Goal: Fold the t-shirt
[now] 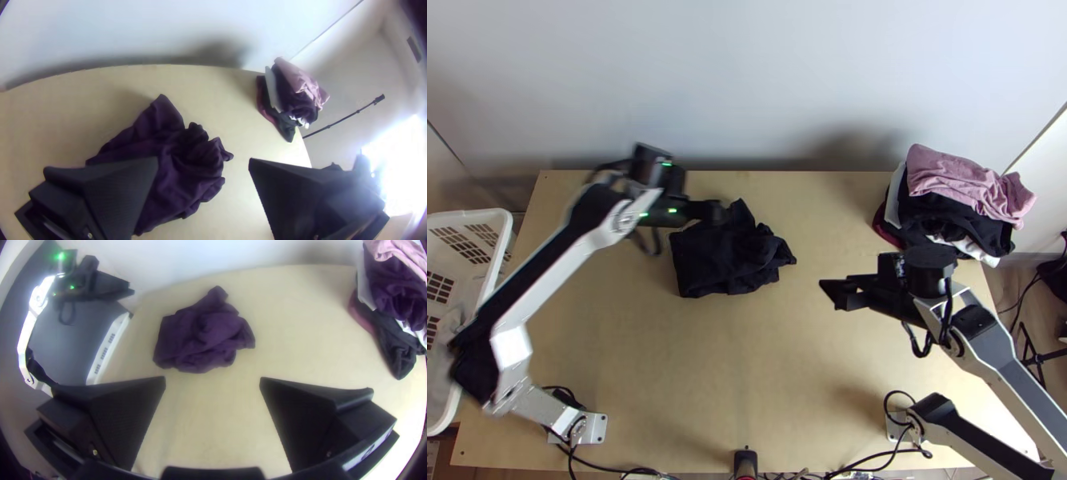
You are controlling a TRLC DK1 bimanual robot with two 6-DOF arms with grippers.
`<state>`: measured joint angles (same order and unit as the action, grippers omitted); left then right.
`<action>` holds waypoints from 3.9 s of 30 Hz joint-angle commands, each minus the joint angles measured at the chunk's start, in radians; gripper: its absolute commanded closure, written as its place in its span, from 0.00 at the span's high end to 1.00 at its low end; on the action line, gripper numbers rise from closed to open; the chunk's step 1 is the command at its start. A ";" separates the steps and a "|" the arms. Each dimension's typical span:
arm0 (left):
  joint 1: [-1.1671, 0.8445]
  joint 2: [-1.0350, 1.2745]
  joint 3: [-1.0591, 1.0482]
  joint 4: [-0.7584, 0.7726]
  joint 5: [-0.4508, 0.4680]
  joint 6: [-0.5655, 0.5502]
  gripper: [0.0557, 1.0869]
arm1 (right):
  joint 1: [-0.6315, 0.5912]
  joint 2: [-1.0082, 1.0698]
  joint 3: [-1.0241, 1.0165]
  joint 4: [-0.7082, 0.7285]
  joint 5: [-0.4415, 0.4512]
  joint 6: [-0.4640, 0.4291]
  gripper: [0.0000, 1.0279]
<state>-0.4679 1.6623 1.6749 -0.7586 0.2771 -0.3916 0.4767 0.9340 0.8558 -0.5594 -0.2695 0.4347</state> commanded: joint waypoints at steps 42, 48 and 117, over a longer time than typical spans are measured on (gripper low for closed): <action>0.603 -0.760 -0.460 -0.246 -0.003 0.135 0.96 | 0.145 0.876 0.054 0.826 -0.050 0.536 0.95; 0.653 -0.763 -0.449 -0.260 -0.003 0.188 0.96 | 0.163 0.951 0.131 0.817 -0.076 0.541 0.95; 0.677 -0.835 -0.713 -0.202 0.071 0.217 0.96 | -0.915 0.940 1.079 0.062 -0.119 -0.228 0.03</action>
<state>0.2153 0.8410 0.9955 -0.9623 0.3370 -0.1715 -0.3454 1.8839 2.0647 -0.5240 -0.3840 0.2771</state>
